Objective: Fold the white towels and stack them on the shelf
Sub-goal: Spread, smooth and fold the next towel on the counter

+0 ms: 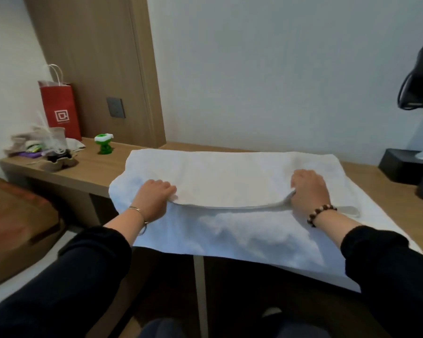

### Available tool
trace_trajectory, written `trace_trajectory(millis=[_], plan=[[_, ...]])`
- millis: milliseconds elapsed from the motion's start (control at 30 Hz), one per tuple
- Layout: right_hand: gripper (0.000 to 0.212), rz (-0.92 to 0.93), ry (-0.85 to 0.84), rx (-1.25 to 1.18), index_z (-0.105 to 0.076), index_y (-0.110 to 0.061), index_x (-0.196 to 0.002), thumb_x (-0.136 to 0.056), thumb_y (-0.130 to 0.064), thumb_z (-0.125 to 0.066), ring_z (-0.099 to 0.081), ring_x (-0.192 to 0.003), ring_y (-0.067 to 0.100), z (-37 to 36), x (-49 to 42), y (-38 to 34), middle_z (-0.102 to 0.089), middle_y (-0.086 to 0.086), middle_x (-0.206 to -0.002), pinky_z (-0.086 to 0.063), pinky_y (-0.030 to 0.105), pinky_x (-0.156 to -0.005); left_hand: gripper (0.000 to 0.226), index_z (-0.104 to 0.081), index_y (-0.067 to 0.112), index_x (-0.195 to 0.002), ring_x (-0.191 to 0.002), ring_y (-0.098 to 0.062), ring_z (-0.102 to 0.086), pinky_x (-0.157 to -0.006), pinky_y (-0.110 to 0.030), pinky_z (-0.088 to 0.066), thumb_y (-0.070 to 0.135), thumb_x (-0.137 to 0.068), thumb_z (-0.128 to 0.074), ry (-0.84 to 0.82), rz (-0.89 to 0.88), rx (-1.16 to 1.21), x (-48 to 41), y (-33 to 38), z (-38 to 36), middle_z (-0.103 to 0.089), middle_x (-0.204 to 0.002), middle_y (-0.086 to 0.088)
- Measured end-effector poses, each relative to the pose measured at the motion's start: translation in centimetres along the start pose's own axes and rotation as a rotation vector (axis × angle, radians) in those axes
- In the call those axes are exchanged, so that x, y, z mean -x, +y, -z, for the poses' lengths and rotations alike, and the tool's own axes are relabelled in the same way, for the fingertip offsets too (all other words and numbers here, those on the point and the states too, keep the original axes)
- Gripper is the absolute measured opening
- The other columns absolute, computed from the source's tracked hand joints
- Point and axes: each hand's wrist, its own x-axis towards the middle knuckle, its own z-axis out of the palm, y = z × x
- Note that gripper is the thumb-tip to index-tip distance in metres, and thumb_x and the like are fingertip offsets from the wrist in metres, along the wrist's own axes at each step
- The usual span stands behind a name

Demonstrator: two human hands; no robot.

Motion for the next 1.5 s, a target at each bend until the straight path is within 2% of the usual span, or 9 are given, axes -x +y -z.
trace_trajectory(millis=[67, 200, 333, 900, 1067, 1167, 1267, 1400, 1500], plan=[[0.042, -0.099, -0.232, 0.013, -0.048, -0.016, -0.129, -0.087, -0.012, -0.049, -0.027, -0.137, 0.03, -1.6, 1.0, -0.5, -0.032, 0.013, -0.149, -0.022, 0.05, -0.11, 0.056, -0.042, 0.02, -0.138, -0.121, -0.027, -0.047, -0.096, -0.038, -0.036, 0.012, -0.083, -0.05, -0.145, 0.144, 0.025, 0.0, 2.4, -0.8, -0.05, -0.135, -0.005], [0.054, -0.17, -0.44, -0.028, -0.02, -0.036, -0.148, -0.096, -0.029, -0.034, -0.006, -0.145, 0.021, -2.9, 0.3, -1.3, -0.011, -0.002, -0.159, -0.017, 0.06, -0.11, 0.065, -0.009, 0.033, -0.15, -0.144, -0.021, -0.015, -0.113, -0.052, -0.015, 0.029, -0.094, -0.042, -0.227, 0.237, 0.189, -2.4, 8.1, -2.2, -0.017, -0.157, 0.003], [0.054, -0.14, -0.513, -0.033, -0.019, -0.037, -0.147, -0.095, -0.03, -0.032, -0.016, -0.141, 0.021, -3.9, -1.8, -0.3, -0.029, -0.005, -0.151, -0.024, 0.06, -0.106, 0.053, -0.02, 0.036, -0.148, -0.145, -0.017, -0.012, -0.113, -0.055, -0.007, 0.03, -0.097, -0.033, -0.296, 0.374, 0.236, -4.3, 8.5, -4.8, -0.02, -0.157, 0.008], [0.05, -0.271, -0.461, 0.04, -0.022, -0.035, -0.145, -0.095, -0.04, -0.029, -0.02, -0.138, 0.021, -12.4, -13.3, 1.3, -0.031, -0.005, -0.148, -0.026, 0.059, -0.105, 0.048, -0.021, 0.038, -0.148, -0.146, -0.011, -0.004, -0.116, -0.047, -0.001, 0.029, -0.101, -0.029, -0.427, 0.252, 0.388, -19.3, 0.6, -12.8, -0.013, -0.158, 0.014], [0.048, -0.322, -0.451, 0.097, -0.024, -0.033, -0.143, -0.096, -0.035, -0.025, -0.021, -0.137, 0.023, -12.4, -14.1, 1.0, -0.034, -0.002, -0.145, -0.017, 0.064, -0.107, 0.039, -0.044, 0.025, -0.137, -0.136, -0.02, -0.033, -0.111, -0.038, -0.024, 0.027, -0.098, -0.038, -0.277, 0.207, 0.395, -20.1, 0.5, -12.7, -0.043, -0.145, 0.002], [0.056, -0.374, -0.531, 0.266, -0.014, -0.026, -0.151, -0.097, -0.031, -0.027, -0.008, -0.144, 0.03, -11.3, -14.1, -1.2, -0.017, 0.008, -0.156, -0.001, 0.068, -0.109, 0.032, -0.055, 0.02, -0.123, -0.123, -0.026, -0.047, -0.103, -0.037, -0.034, 0.018, -0.093, -0.044, -0.244, 0.212, 0.351, -19.0, 0.9, -11.4, -0.056, -0.128, -0.002], [0.072, -0.296, -0.548, 0.395, 0.001, -0.02, -0.152, -0.094, -0.029, -0.041, 0.011, -0.145, 0.037, -10.4, -14.1, -3.7, 0.015, 0.016, -0.158, 0.004, 0.066, -0.109, 0.04, -0.047, 0.027, -0.131, -0.142, -0.023, -0.022, -0.114, -0.048, -0.011, 0.02, -0.092, -0.04, -0.305, 0.272, -0.047, -16.8, -0.1, -10.4, -0.037, -0.147, 0.002], [0.083, -0.051, -0.45, 0.001, 0.01, -0.025, -0.151, -0.089, -0.014, -0.044, 0.017, -0.145, 0.03, -10.7, -14.0, -11.6, 0.026, 0.009, -0.156, 0.004, 0.057, -0.114, 0.047, -0.031, 0.027, -0.142, -0.145, -0.027, -0.001, -0.114, -0.055, -0.005, 0.023, -0.094, -0.035, -0.251, 0.433, -0.226, -13.1, -4.5, -8.8, -0.012, -0.157, -0.002], [0.077, 0.082, -0.481, -0.19, 0.006, -0.026, -0.152, -0.091, -0.025, -0.042, 0.012, -0.146, 0.024, -11.5, -13.6, -18.4, 0.016, 0.003, -0.159, 0.005, 0.053, -0.114, 0.058, -0.025, 0.023, -0.144, -0.134, -0.029, -0.03, -0.104, -0.044, -0.033, 0.029, -0.093, -0.05, -0.105, 0.739, 0.027, -9.8, -7.6, -7.8, -0.028, -0.148, -0.009]])
